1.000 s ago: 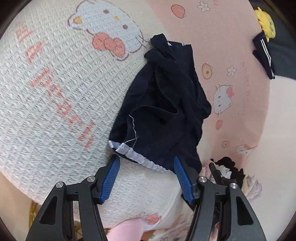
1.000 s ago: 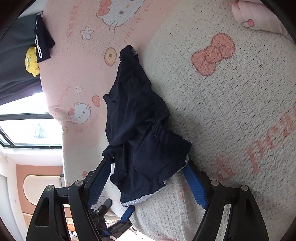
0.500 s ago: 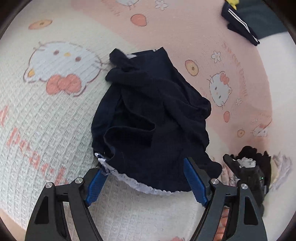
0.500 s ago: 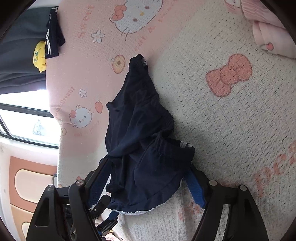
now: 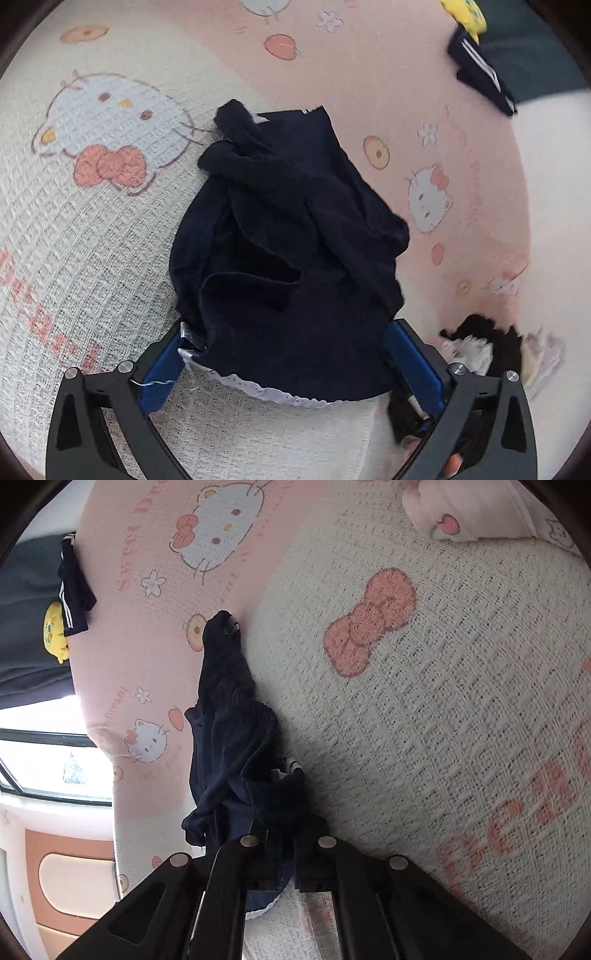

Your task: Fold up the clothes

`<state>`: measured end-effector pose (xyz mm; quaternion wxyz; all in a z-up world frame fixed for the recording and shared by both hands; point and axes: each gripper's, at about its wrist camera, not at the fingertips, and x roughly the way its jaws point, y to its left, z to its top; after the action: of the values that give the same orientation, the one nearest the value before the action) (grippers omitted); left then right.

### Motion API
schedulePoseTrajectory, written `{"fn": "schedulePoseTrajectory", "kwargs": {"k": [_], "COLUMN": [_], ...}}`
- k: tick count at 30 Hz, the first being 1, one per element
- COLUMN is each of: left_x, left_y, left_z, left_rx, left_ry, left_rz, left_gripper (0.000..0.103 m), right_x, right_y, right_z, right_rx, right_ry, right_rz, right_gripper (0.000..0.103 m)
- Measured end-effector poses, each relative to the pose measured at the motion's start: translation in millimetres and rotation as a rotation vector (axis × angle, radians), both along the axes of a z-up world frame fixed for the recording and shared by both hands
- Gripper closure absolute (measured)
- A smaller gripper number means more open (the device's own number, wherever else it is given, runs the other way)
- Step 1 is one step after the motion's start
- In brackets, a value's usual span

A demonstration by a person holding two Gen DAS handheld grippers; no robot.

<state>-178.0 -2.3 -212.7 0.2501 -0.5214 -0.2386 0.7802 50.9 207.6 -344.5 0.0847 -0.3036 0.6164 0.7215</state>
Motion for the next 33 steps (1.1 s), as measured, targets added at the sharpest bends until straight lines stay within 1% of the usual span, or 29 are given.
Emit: {"fn": "schedulePoseTrajectory", "kwargs": {"k": [2, 3, 4, 5, 6, 7, 8, 9, 10, 12, 13, 15, 17, 19, 21, 22, 23, 24, 25, 26, 28, 29, 31, 33], "left_x": [2.7, 3.8, 5.0, 6.2, 7.2, 8.0, 9.1, 9.1, 8.4, 9.9, 10.6, 12.4, 12.7, 10.6, 7.2, 7.4, 10.1, 12.8, 13.2, 10.6, 6.6, 5.6, 5.4, 8.2], "left_y": [10.0, 16.2, 22.3, 28.4, 34.6, 40.8, 46.0, 48.5, 49.4, 51.3, 52.0, 52.5, 52.3, 50.9, 47.5, 44.8, 41.2, 37.6, 32.8, 26.2, 10.8, 3.5, -6.8, -13.7], "left_z": [2.1, 3.3, 4.6, 5.9, 6.7, 7.0, 6.6, 5.2, 3.7, 1.2, 0.3, -0.7, -1.6, -2.3, -1.0, 0.5, 2.9, 5.3, 7.2, 8.4, 11.2, 12.2, 13.2, 15.0], "left_rx": [-0.075, -0.136, -0.197, -0.257, -0.33, -0.416, -0.493, -0.545, -0.577, -0.628, -0.647, -0.667, -0.669, -0.66, -0.676, -0.696, -0.725, -0.754, -0.763, -0.748, -0.688, -0.671, -0.661, -0.66], "left_ry": [0.039, 0.066, 0.093, 0.12, 0.151, 0.187, 0.225, 0.26, 0.285, 0.329, 0.347, 0.376, 0.392, 0.392, 0.384, 0.381, 0.377, 0.374, 0.36, 0.334, 0.283, 0.261, 0.236, 0.231], "left_rz": [-0.032, -0.047, -0.062, -0.077, -0.091, -0.102, -0.125, -0.156, -0.174, -0.202, -0.213, -0.225, -0.228, -0.227, -0.216, -0.208, -0.198, -0.188, -0.181, -0.176, -0.156, -0.145, -0.138, -0.142], "left_gripper": [0.0, 0.0, 0.005, 0.019, 0.03, 0.051, 0.057, 0.058, 0.06, 0.06, 0.06, 0.059, 0.059, 0.059, 0.06, 0.065, 0.081, 0.083, 0.084, 0.086, 0.091, 0.092, 0.092, 0.092], "right_x": [-0.8, -1.2, -1.6, -1.9, -2.2, -2.4, -2.7, -4.2, -5.8, -11.7, -13.5, -20.2, -26.1, -34.3, -40.0, -42.6, -43.6, -44.5, -43.6, -41.3, -36.6, -33.8, -30.1, -27.0], "right_y": [0.5, 0.8, 1.1, 0.8, 0.6, 0.3, 0.1, -0.8, -1.6, -4.5, -5.6, -9.7, -12.7, -17.0, -26.8, -32.6, -37.1, -41.5, -45.3, -46.7, -49.0, -50.6, -53.3, -54.1], "right_z": [0.0, 0.0, 0.0, 0.4, 0.7, 1.0, 1.4, 2.9, 4.5, 10.1, 12.6, 19.9, 27.1, 37.2, 50.5, 56.1, 59.8, 63.4, 66.1, 67.1, 68.9, 69.2, 67.7, 66.6], "right_rx": [-0.003, -0.005, -0.006, -0.004, -0.002, 0.0, 0.002, 0.016, 0.031, 0.084, 0.109, 0.194, 0.265, 0.336, 0.468, 0.529, 0.564, 0.597, 0.599, 0.583, 0.55, 0.541, 0.518, 0.506], "right_ry": [0.0, -0.001, -0.001, -0.002, -0.003, -0.004, -0.005, -0.008, -0.011, -0.016, -0.022, -0.043, -0.075, -0.139, -0.215, -0.249, -0.263, -0.277, -0.279, -0.271, -0.253, -0.259, -0.274, -0.284], "right_rz": [0.006, 0.01, 0.013, 0.015, 0.016, 0.018, 0.019, 0.024, 0.028, 0.053, 0.063, 0.104, 0.141, 0.164, 0.186, 0.206, 0.221, 0.235, 0.25, 0.255, 0.264, 0.269, 0.293, 0.297], "right_gripper": [0.103, 0.103, 0.103, 0.103, 0.103, 0.103, 0.103, 0.103, 0.103, 0.101, 0.1, 0.1, 0.1, 0.101, 0.1, 0.1, 0.1, 0.1, 0.1, 0.1, 0.1, 0.1, 0.1, 0.1]}}
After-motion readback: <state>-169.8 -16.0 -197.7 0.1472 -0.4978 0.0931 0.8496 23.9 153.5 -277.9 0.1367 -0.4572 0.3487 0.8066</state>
